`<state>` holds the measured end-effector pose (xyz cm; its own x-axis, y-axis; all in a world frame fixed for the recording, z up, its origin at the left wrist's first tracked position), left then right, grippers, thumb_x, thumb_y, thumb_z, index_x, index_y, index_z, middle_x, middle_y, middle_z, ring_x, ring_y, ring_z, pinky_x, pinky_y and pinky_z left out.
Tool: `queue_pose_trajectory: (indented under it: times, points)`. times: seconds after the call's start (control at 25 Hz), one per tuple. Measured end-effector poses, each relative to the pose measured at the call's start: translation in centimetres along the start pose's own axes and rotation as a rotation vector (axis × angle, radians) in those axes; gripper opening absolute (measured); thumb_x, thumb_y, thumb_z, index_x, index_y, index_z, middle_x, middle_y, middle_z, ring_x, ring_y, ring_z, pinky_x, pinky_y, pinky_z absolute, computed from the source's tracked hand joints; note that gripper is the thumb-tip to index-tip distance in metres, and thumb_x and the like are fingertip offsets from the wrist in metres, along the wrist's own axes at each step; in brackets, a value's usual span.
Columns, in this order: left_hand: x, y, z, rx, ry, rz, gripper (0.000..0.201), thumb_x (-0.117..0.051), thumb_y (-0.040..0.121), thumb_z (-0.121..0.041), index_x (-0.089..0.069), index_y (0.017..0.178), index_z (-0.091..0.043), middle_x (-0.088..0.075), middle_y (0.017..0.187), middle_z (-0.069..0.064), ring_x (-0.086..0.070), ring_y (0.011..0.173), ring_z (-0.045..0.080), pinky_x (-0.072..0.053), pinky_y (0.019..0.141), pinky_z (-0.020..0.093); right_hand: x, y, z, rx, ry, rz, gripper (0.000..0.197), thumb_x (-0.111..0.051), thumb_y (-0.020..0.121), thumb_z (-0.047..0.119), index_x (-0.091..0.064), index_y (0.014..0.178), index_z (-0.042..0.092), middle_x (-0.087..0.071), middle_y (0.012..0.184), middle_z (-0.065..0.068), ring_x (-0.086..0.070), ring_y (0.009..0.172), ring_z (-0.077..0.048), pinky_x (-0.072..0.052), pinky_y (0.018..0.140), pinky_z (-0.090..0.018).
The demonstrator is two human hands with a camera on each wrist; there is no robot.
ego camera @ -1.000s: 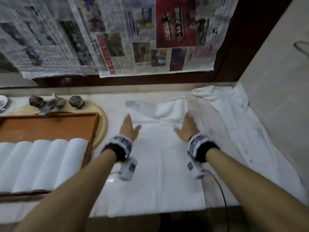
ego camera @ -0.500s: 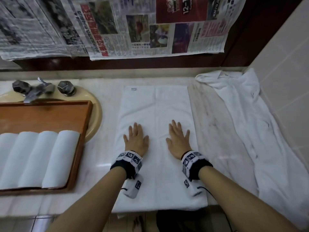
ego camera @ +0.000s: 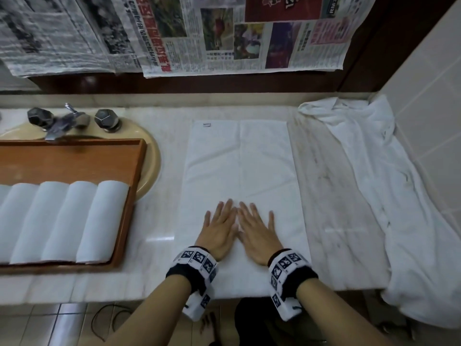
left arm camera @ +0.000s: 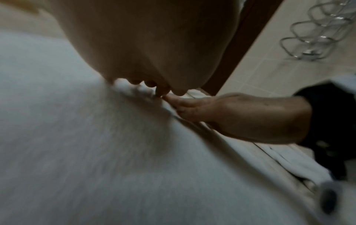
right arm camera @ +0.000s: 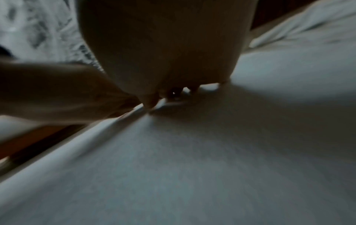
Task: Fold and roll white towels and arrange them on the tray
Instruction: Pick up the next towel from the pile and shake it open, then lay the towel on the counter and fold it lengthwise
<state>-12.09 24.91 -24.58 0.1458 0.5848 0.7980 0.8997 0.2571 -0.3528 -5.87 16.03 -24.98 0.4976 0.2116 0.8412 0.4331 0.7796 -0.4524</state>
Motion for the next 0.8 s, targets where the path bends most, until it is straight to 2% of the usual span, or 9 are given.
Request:
queue_pose_trajectory:
  times: [0.08,0.2,0.24,0.32,0.4,0.48,0.64,0.68,0.8]
  points:
    - [0.4,-1.0,3.5,0.1,0.074,-0.039,0.056,-0.014,0.104,-0.038,0.002,0.155,-0.023,0.026,0.152,-0.01,0.016,0.148,0.018,0.011,0.118,0.041,0.3,-0.8,-4.6,-0.161,0.038,-0.01,0.062,-0.021,0.104,0.039,0.012,0.154,0.02,0.034,0.15,0.011,0.024,0.145,-0.014,0.009,0.115,-0.06]
    - [2.4,-3.5,9.7,0.455,0.075,-0.121,0.061,-0.014,0.103,-0.041,0.009,0.154,-0.017,0.022,0.159,0.0,0.018,0.147,0.021,0.012,0.117,0.047,1.5,-3.3,-11.4,-0.539,0.067,-0.03,0.066,-0.018,0.103,0.045,0.017,0.152,0.018,0.03,0.156,0.005,0.025,0.145,-0.02,0.012,0.111,-0.064]
    - [2.0,-3.6,8.5,0.411,0.053,-0.122,0.063,-0.01,0.101,-0.044,0.01,0.154,-0.015,0.022,0.159,0.001,0.019,0.147,0.021,0.013,0.116,0.048,1.4,-3.5,-9.8,-0.493,0.044,-0.038,0.066,-0.018,0.103,0.044,0.017,0.152,0.017,0.029,0.157,0.004,0.025,0.145,-0.021,0.012,0.11,-0.064]
    - [-0.2,-2.9,2.3,0.128,-0.013,-0.087,0.065,-0.004,0.099,-0.048,0.009,0.154,-0.017,0.022,0.157,-0.003,0.02,0.146,0.016,0.011,0.119,0.046,-0.2,-2.7,-2.8,-0.202,0.023,-0.04,0.064,-0.014,0.102,0.044,0.015,0.152,0.018,0.027,0.157,0.005,0.024,0.145,-0.019,0.011,0.113,-0.063]
    - [-3.0,-3.0,-1.4,-0.045,-0.018,-0.007,0.063,-0.003,0.099,-0.049,0.006,0.155,-0.02,0.019,0.157,-0.008,0.017,0.147,0.013,0.01,0.12,0.04,-2.7,-2.7,1.6,0.012,-0.022,0.005,0.066,0.003,0.093,0.048,0.014,0.153,0.021,0.03,0.154,0.01,0.023,0.146,-0.015,0.007,0.115,-0.061]
    - [-2.3,-3.9,1.4,0.008,0.098,-0.067,0.067,0.003,0.094,-0.05,0.005,0.155,-0.021,0.018,0.157,-0.01,0.013,0.148,0.012,0.013,0.119,0.036,-2.8,-3.0,-1.6,-0.07,-0.059,-0.044,0.066,0.001,0.093,0.05,0.012,0.153,0.023,0.031,0.153,0.011,0.021,0.146,-0.014,0.006,0.116,-0.059]
    - [0.8,-7.1,9.8,0.413,0.102,-0.166,0.061,-0.01,0.102,-0.042,0.01,0.154,-0.016,0.019,0.16,0.001,0.02,0.147,0.017,0.017,0.117,0.045,-1.1,-5.8,-10.5,-0.515,0.022,-0.12,0.066,-0.018,0.102,0.045,0.013,0.153,0.018,0.025,0.158,0.004,0.022,0.146,-0.019,0.013,0.111,-0.062]
    - [0.7,-7.1,8.6,0.394,0.081,-0.179,0.062,-0.01,0.102,-0.042,0.01,0.154,-0.014,0.02,0.16,0.002,0.021,0.146,0.018,0.019,0.116,0.045,-0.9,-5.9,-8.8,-0.461,0.023,-0.15,0.066,-0.017,0.101,0.044,0.012,0.153,0.016,0.023,0.159,0.003,0.022,0.146,-0.02,0.016,0.11,-0.061]
    - [-2.6,-5.6,1.4,0.099,0.094,-0.128,0.066,0.003,0.096,-0.046,0.009,0.155,-0.018,0.022,0.158,-0.003,0.023,0.145,0.014,0.016,0.118,0.043,-3.3,-4.7,-0.2,-0.083,-0.06,-0.137,0.067,0.001,0.092,0.045,0.007,0.154,0.019,0.02,0.16,0.005,0.023,0.145,-0.015,0.018,0.113,-0.056]
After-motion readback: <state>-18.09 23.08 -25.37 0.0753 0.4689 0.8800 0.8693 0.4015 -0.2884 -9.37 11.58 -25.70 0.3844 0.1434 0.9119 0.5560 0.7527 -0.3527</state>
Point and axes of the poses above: each hand's wrist, its own y-axis towards the middle knuckle, its own x-axis out of the back of the hand, z = x × y, the point moved 8 cm from there along y, towards the middle knuckle
